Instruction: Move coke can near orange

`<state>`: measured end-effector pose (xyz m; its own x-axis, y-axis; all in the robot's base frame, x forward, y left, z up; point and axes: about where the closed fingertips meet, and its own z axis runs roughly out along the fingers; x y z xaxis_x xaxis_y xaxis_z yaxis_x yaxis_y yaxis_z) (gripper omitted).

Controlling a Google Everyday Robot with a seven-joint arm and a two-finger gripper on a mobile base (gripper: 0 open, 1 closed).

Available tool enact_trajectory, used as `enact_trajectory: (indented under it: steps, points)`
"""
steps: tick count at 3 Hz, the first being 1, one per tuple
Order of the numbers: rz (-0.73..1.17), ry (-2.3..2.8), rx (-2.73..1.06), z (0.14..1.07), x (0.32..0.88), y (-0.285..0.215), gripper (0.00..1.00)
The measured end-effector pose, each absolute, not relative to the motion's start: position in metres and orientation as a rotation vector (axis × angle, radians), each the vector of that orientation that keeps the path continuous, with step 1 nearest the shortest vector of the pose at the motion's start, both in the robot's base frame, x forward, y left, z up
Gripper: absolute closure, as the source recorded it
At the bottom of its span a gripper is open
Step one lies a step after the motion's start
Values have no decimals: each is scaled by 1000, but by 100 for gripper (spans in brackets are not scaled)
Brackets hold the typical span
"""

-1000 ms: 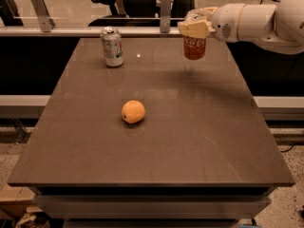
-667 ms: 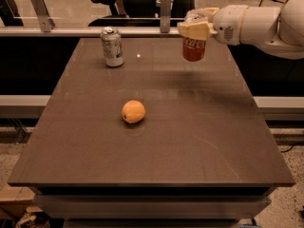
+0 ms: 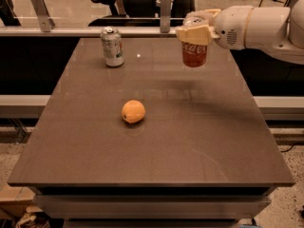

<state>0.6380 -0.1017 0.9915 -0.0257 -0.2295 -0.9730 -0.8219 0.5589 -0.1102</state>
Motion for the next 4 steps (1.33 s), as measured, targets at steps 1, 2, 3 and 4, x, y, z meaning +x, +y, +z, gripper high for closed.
enact_trajectory:
  steps: [1, 2, 3, 4]
  points:
    - [585, 1592, -906, 995, 613, -97, 100]
    - [586, 1606, -893, 994, 590, -93, 100]
    - [597, 1606, -885, 994, 576, -92, 100]
    - [645, 1562, -878, 991, 557, -97, 100]
